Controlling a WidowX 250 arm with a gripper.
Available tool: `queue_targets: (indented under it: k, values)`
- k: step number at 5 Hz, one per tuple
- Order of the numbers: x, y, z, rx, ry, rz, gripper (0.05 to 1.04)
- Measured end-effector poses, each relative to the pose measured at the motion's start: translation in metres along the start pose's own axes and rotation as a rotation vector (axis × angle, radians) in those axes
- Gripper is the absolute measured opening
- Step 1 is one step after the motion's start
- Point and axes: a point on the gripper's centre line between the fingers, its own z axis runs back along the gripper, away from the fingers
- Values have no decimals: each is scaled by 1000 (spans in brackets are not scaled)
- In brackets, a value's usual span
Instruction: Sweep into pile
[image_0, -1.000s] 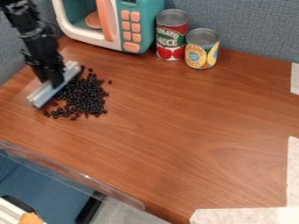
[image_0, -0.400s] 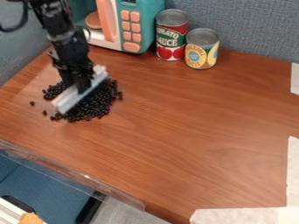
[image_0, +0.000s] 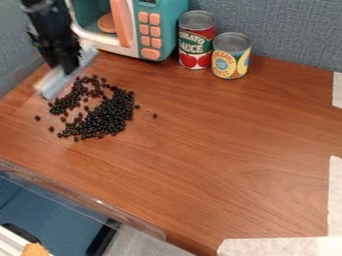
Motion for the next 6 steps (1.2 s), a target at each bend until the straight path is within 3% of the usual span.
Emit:
queue_targets:
  k: [1, 3, 5, 6]
  values:
    - [0, 35, -23, -4, 49, 51, 359]
    - [13, 73, -59, 38, 76, 52, 359]
    - [24, 50, -69, 75, 82, -78, 359]
    - [23, 18, -69, 86, 75, -167, 359]
